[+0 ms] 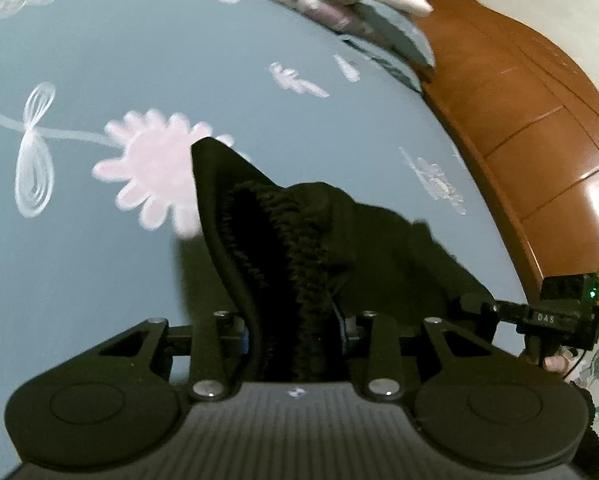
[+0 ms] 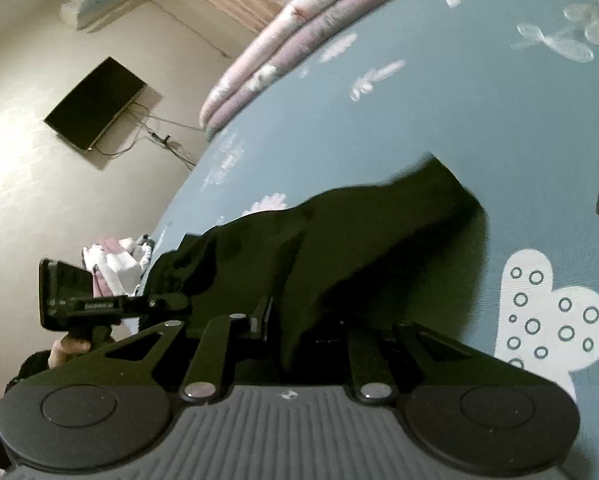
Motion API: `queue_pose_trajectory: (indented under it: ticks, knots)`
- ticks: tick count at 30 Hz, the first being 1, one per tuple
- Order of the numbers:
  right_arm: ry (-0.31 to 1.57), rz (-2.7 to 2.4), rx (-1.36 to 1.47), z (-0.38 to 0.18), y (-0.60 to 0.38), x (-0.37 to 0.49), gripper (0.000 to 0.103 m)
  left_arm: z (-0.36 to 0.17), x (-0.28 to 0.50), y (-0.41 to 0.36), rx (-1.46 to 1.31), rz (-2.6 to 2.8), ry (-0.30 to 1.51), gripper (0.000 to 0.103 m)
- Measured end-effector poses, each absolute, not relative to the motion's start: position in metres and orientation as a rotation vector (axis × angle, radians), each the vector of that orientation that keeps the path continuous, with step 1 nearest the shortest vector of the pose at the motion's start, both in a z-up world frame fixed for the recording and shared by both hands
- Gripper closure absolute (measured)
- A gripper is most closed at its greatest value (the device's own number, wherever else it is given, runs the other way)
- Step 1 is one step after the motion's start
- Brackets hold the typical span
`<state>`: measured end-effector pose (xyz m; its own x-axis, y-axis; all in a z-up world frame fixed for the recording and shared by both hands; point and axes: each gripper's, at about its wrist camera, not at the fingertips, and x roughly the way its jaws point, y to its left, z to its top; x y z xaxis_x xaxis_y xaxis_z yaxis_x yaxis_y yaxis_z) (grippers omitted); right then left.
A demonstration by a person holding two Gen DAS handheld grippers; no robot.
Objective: Fold clothes
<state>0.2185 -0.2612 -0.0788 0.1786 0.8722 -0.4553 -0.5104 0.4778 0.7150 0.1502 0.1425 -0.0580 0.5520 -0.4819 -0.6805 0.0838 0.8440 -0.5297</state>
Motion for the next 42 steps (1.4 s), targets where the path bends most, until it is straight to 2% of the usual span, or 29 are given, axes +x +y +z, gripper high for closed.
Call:
queue_pose_trajectory:
  ticks: [14, 27, 42]
  knots:
    - [0.746, 0.927, 0.383, -0.022, -0.331, 0.166, 0.082, -0.005, 0.205, 0.029, -0.296, -0.527, 0.874, 0.070]
    - [0.636, 0.717, 0.453, -0.010, -0.419, 0.178, 0.080, 0.018, 0.284, -0.127, -0.141, -0.722, 0.862, 0.071]
    - [0.566, 0.547, 0.502, -0.026, -0.453, 0.206, 0.078, 0.025, 0.349, -0.286, 0.065, -0.833, 0.896, 0.071]
